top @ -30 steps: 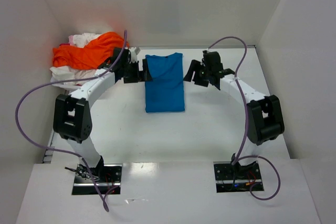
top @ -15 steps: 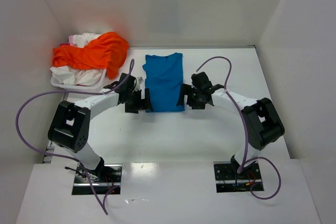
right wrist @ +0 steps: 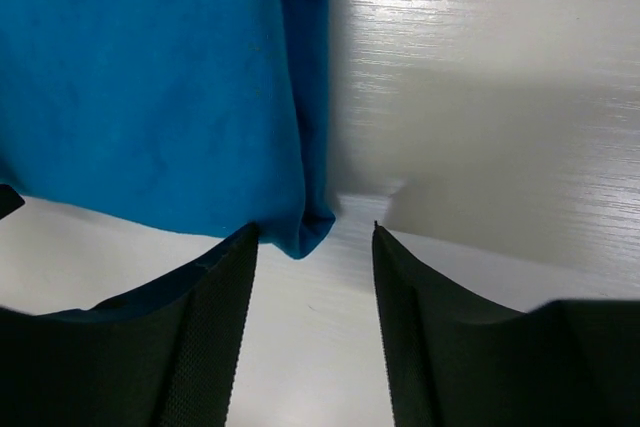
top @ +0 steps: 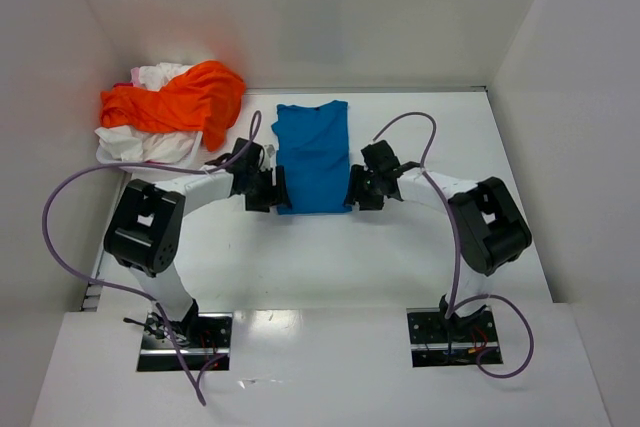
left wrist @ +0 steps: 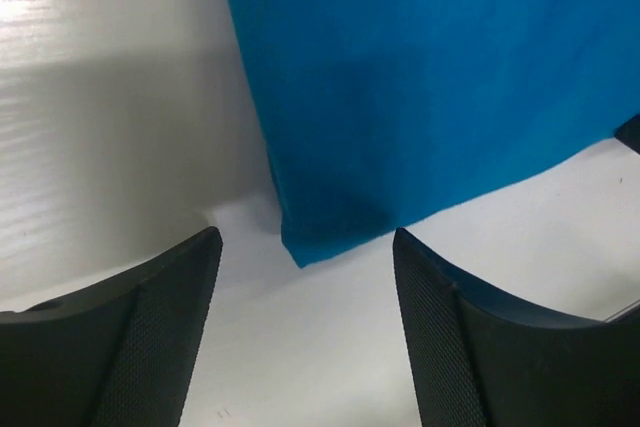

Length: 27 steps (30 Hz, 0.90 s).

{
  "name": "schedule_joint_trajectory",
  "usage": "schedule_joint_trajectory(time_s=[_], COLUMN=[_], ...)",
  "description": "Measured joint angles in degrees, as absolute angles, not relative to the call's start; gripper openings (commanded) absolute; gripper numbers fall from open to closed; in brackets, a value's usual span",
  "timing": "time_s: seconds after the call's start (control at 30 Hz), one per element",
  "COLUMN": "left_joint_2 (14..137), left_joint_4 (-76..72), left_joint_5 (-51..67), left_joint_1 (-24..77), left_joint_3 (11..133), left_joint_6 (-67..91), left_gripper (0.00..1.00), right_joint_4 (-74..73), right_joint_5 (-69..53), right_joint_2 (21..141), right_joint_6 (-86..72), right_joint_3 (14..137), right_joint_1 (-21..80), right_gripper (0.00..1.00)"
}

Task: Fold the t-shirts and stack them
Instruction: Grab one side of the 2/3 rectangular tshirt with both arms

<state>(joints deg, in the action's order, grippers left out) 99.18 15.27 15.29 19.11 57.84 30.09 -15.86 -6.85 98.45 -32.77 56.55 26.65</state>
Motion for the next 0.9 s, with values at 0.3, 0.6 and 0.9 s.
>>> schedule_joint_trajectory(time_s=[0.3, 0.6, 0.9], left_joint_2=[102.00, 104.99, 105.65], left_joint_4=[14.68, 15.00, 15.46], left_joint_5=[16.32, 17.39, 18.17], left_joint_1=[19.11, 19.11, 19.18], left_joint_3=[59.83, 61.98, 62.63], left_joint_6=[30.02, 29.56, 28.60], left_gripper=[0.60, 0.15, 0.00], right_joint_4=[-13.87, -12.91, -12.86], right_joint_5=[-7.44, -8.38, -8.05], right_joint_2=[100.77, 102.59, 101.73], right_joint_6=[-33.54, -34.04, -34.70], right_joint_3=[56.64, 57.54, 56.90], right_joint_1=[26.76, 26.87, 26.87], right_gripper=[0.31, 0.00, 0.00])
